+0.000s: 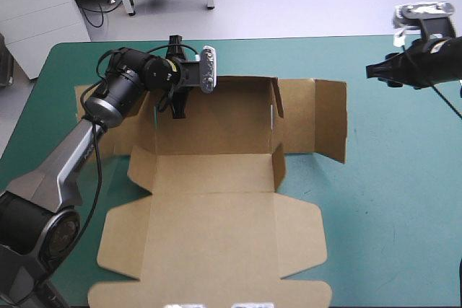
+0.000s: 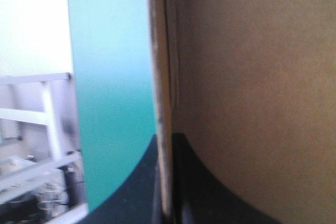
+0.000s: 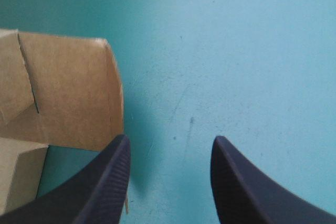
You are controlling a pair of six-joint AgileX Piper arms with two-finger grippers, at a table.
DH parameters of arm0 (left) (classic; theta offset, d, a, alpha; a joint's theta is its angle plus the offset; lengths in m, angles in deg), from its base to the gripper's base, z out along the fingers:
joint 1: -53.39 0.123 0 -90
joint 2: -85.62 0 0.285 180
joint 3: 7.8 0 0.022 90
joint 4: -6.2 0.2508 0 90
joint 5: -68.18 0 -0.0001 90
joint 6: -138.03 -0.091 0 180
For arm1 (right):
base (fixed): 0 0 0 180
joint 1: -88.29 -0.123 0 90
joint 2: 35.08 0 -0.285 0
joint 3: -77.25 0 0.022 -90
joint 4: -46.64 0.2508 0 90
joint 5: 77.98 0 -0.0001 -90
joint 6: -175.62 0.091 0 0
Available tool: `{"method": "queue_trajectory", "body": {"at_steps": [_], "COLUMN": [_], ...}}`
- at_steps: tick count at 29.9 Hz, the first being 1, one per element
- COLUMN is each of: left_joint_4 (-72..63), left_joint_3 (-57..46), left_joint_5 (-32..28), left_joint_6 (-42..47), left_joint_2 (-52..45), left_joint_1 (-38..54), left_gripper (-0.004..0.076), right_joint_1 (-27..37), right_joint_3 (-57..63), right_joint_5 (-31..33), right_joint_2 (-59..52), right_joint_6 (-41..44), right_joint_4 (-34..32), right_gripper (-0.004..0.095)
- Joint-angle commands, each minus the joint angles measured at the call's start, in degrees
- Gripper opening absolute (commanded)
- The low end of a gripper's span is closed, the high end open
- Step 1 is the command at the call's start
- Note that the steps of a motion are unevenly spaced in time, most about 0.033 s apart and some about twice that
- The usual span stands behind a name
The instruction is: Fold the box
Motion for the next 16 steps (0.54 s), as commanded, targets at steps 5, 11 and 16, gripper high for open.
{"method": "queue_trajectory", "body": {"at_steps": [5, 11, 16], "left_joint_4": [12.36, 31.11, 47.60], "left_joint_3": [2.06, 1.76, -3.73], "left_joint_5": [-10.81, -9.63, -13.28], "left_joint_6": [6.55, 34.77, 48.40], "left_joint_2": [-2.84, -2.84, -3.89], "left_joint_1": [-6.91, -11.81, -17.13], "left_gripper": [-0.0033, -0.0032, -0.0032], "right_joint_1": [10.21, 10.21, 10.21], "right_joint_3": [-1.75, -1.84, -1.96], "right_joint_5": [-0.08, -1.40, -1.74], "right_joint_2": [-2.09, -1.97, -0.38], "right_joint_6": [-2.98, -3.37, -3.37], "right_joint_4": [12.31, 12.85, 12.83], "right_gripper": [0.0435, 0.0435, 0.0437]}}
